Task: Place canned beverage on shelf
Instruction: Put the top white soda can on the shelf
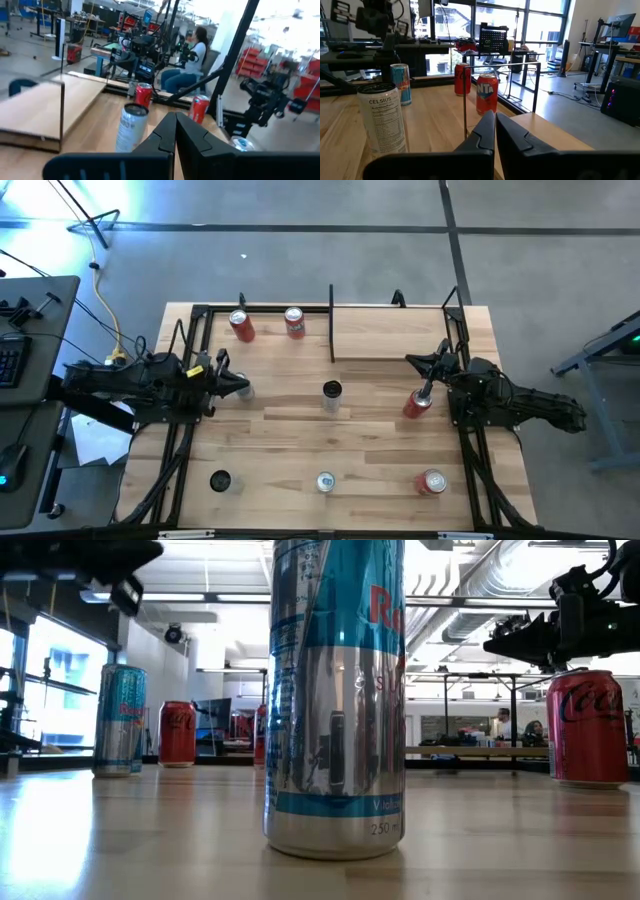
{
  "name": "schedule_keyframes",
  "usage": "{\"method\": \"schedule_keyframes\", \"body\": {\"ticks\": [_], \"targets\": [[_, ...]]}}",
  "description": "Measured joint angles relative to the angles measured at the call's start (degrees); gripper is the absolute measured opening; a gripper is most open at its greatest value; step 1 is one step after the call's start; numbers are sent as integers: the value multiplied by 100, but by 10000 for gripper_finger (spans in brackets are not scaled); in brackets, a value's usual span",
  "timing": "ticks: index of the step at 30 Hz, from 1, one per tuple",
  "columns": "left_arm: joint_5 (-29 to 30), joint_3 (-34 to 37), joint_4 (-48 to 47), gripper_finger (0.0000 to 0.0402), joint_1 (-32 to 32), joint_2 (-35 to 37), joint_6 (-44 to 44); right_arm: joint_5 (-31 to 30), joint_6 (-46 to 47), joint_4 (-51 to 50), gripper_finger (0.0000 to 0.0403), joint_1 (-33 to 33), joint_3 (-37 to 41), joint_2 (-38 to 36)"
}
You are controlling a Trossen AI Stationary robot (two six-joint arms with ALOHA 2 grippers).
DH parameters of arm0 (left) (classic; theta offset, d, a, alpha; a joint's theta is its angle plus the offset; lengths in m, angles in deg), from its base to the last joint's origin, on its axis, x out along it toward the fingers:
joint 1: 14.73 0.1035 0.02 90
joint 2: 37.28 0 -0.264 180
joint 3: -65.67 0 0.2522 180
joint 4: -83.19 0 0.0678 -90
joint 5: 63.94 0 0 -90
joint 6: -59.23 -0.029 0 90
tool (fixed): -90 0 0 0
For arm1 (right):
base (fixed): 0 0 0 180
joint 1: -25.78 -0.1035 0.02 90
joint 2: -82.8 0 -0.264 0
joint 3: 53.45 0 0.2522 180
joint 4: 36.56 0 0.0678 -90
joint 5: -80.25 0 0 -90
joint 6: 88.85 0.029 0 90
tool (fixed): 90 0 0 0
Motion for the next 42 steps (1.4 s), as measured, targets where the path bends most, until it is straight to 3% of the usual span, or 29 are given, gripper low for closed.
{"method": "schedule_keyframes", "body": {"ticks": [7, 15, 19, 27, 32, 36, 42], "targets": [[-343, -1082, -203, 0, 2, -1559, -299, 0, -1, 1, 0, -1, 1, -1], [128, -2481, -1106, 20, 25, -3443, -715, -1, -1, 2, 0, 0, 2, -1], [125, -3068, -1056, 27, 44, -4196, -741, 0, -1, 2, 0, 0, 0, -1], [-647, -3548, -383, 2, 35, -5314, -949, 0, -1, 2, 0, -2, 1, -1], [-705, -3730, -121, 2, -40, -5885, -1106, 0, -1, 2, 0, 0, 0, 0], [-636, -4038, -131, 29, -97, -6251, -1117, 0, 0, 2, 0, 0, 2, -1], [-634, -4504, -419, 113, -138, -6675, -847, 0, -1, 2, 0, 0, 1, -1]]}}
